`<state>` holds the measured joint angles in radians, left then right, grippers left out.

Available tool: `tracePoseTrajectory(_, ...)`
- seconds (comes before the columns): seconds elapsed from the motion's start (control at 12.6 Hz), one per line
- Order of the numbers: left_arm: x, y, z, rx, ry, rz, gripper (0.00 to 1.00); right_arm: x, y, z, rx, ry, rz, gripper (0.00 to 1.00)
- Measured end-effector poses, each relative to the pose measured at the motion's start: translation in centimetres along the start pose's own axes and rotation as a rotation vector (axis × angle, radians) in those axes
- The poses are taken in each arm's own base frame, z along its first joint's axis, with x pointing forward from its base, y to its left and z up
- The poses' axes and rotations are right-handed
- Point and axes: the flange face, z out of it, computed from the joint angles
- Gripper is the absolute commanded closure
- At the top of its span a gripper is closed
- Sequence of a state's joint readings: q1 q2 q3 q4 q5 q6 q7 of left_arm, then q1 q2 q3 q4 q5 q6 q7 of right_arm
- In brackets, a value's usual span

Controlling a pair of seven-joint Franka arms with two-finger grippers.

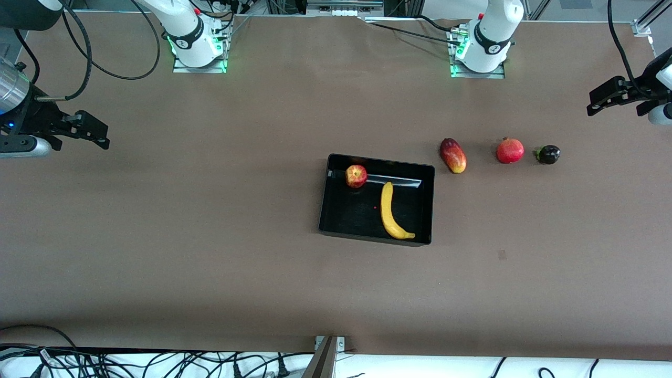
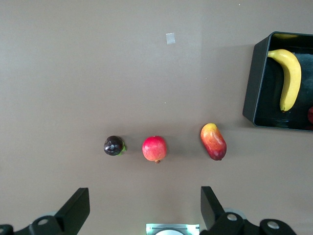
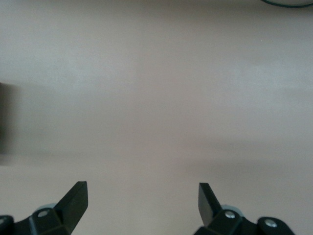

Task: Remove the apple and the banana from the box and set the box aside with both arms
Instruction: 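Reach the left gripper toward the red apple in the black tray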

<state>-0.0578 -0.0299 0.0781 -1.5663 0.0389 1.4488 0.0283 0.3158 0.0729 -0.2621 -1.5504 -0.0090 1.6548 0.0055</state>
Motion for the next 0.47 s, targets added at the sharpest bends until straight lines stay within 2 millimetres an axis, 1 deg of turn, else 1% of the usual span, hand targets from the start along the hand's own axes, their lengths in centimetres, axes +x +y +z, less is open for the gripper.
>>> tracePoseTrajectory(0.47, -0.09, 0.08, 0.23, 0.0, -0.012, 0.002, 0.0, 0.0, 0.0, 0.0, 0.0, 0.0, 0.0, 0.0)
